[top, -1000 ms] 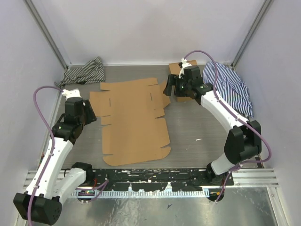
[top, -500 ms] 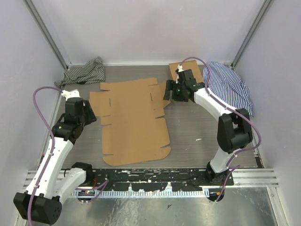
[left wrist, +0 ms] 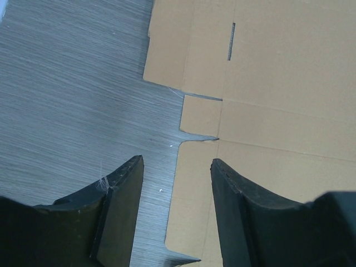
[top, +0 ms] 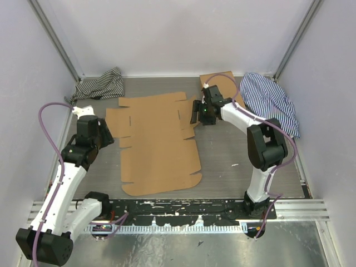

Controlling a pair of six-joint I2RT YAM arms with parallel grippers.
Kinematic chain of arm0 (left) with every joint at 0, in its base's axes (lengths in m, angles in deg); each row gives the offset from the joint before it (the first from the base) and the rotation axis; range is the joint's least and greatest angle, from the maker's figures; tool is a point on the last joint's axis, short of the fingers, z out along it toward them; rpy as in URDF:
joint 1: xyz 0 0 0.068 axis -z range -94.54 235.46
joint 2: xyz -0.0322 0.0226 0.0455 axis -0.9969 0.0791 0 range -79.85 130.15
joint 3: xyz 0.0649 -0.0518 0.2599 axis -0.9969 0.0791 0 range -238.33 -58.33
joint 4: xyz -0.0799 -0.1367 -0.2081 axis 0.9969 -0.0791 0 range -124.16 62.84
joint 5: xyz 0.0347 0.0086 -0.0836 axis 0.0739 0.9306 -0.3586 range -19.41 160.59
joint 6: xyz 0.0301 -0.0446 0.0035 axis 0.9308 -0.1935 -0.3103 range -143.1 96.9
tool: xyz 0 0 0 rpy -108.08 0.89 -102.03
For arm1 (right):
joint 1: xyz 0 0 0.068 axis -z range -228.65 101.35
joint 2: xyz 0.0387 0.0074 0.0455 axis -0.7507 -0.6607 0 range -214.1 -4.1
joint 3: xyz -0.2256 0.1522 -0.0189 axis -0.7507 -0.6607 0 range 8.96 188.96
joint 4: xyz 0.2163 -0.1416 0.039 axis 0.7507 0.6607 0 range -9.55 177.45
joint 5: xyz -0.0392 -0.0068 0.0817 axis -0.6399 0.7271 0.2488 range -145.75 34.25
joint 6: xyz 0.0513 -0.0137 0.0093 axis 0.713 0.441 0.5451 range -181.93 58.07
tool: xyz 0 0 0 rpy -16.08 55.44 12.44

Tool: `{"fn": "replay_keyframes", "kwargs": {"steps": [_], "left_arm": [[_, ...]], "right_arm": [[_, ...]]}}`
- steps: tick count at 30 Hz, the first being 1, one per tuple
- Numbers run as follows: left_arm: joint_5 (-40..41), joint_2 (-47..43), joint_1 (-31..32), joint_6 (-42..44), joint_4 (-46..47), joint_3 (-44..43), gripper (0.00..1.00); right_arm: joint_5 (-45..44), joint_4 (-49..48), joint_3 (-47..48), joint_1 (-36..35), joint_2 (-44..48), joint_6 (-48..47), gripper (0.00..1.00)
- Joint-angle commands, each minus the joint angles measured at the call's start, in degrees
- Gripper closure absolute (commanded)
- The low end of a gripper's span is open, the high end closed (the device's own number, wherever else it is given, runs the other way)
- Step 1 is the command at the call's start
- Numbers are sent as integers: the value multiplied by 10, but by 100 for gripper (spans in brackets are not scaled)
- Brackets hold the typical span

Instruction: Fold the paper box

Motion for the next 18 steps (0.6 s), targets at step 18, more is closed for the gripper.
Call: {"fn": "replay_keyframes", "kwargs": {"steps": [18], "left_arm": [[-8, 0, 1, 5, 8, -17, 40]], "right_arm": [[7, -40, -22, -45, -24, 21, 34]]}}
